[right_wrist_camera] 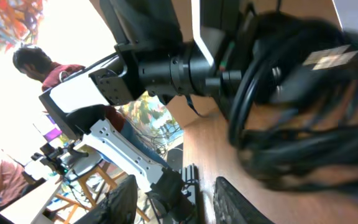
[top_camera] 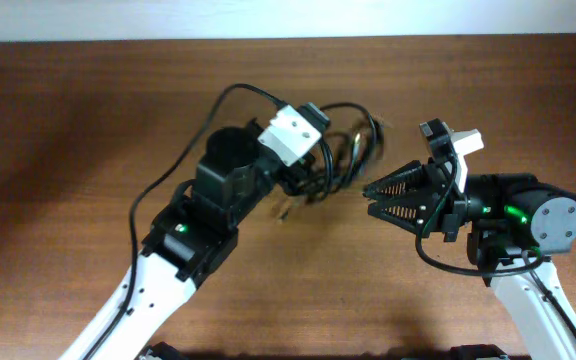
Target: Untangle cables
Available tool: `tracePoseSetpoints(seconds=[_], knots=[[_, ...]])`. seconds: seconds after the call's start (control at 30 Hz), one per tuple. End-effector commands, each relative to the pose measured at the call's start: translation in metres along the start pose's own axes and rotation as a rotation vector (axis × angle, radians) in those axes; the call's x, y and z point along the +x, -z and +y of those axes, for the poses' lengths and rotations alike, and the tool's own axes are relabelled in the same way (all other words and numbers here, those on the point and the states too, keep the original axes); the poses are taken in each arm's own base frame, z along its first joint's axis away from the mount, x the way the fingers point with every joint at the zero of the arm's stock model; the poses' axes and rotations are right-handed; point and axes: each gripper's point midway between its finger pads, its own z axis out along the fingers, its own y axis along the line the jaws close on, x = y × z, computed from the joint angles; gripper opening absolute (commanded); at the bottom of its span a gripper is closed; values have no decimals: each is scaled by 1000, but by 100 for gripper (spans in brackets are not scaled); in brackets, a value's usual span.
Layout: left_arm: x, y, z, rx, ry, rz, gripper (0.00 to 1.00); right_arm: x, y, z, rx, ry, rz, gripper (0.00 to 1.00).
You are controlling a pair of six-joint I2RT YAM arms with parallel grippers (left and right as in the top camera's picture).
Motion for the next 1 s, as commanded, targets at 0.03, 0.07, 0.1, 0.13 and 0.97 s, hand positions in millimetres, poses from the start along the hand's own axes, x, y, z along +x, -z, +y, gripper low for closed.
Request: tracePoseSetpoints(seconds=[0.03,0.07,0.1,0.13,0.97], knots=[[-27,25,29,-129,26,-81,0,-2,-1,6,-6,47,11,40],[-29,26,29,-130,26,-87,0,-2,-1,6,-6,46,10,43],[-30,28,29,-131,25,-90,0,-2,-1,6,-6,46,11,47],[-31,29,29,-131,18,-93,0,-2,-1,6,-6,45,11,52],[-22,13,-5,42,-219,-86,0,-26,3,-32,92,-264,-189,77]])
